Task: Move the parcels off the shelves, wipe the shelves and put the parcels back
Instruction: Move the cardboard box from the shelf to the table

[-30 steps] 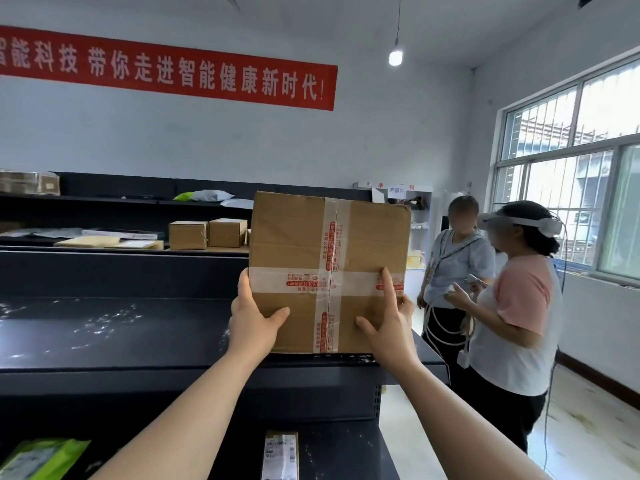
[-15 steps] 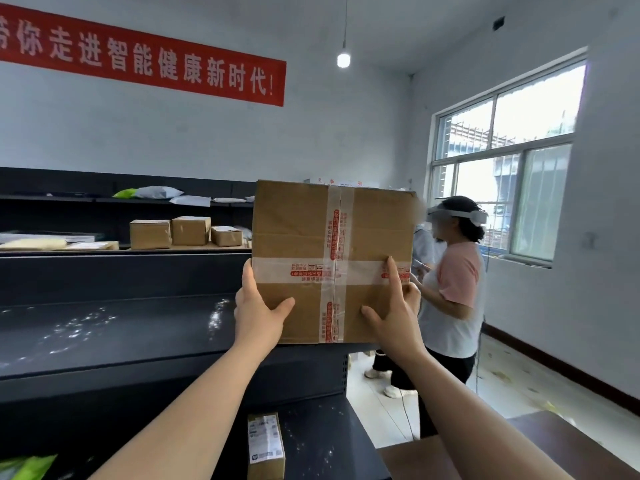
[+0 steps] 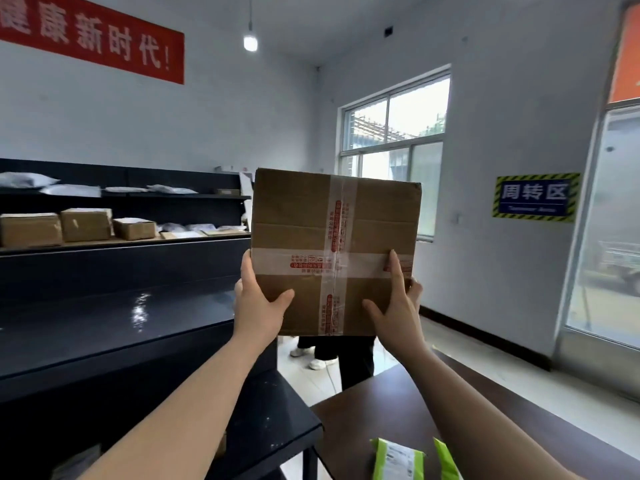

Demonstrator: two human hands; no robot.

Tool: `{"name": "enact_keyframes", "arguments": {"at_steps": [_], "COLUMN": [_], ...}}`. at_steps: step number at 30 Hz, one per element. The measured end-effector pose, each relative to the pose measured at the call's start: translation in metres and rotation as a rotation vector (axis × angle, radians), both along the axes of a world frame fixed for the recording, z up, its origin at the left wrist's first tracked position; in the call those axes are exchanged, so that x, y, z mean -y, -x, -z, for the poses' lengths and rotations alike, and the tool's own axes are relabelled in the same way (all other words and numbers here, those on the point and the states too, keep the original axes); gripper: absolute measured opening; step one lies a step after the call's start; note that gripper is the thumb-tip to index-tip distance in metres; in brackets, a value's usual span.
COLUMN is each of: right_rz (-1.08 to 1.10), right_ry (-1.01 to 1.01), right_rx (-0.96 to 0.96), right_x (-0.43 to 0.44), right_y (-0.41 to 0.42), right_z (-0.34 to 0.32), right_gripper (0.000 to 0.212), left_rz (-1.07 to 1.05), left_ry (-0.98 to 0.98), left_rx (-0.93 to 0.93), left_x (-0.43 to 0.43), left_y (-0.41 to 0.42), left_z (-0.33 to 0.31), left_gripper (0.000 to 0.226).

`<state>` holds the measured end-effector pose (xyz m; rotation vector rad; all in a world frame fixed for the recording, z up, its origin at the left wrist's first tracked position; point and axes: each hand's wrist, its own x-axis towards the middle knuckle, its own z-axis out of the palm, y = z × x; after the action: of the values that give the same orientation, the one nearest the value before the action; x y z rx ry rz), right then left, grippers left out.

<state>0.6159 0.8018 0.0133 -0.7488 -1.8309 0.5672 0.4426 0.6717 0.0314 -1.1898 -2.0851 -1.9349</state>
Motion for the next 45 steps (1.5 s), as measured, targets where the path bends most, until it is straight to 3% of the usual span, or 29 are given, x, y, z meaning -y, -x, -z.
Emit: {"name": "enact_keyframes", "arguments": {"at_steps": [15, 45], "right_rz": [0.282, 0.805], "right_ry": [0.035, 0.268], "right_rx": [0.018, 0.164], "right_x": [-0.010, -0.003], "right_y": [-0.153, -0.517], "right_z": [0.038, 0.159], "right_gripper": [0.102, 0.097], "left_rz": [0.286, 0.762], "left_ry": [0.078, 0.356], "left_rx": [0.035, 0.173], "left_x": [-0.067, -0.163], "left_y": [-0.119, -0.471], "left_z": [0.038, 0.166], "left_gripper": [0.094, 0.093]}}
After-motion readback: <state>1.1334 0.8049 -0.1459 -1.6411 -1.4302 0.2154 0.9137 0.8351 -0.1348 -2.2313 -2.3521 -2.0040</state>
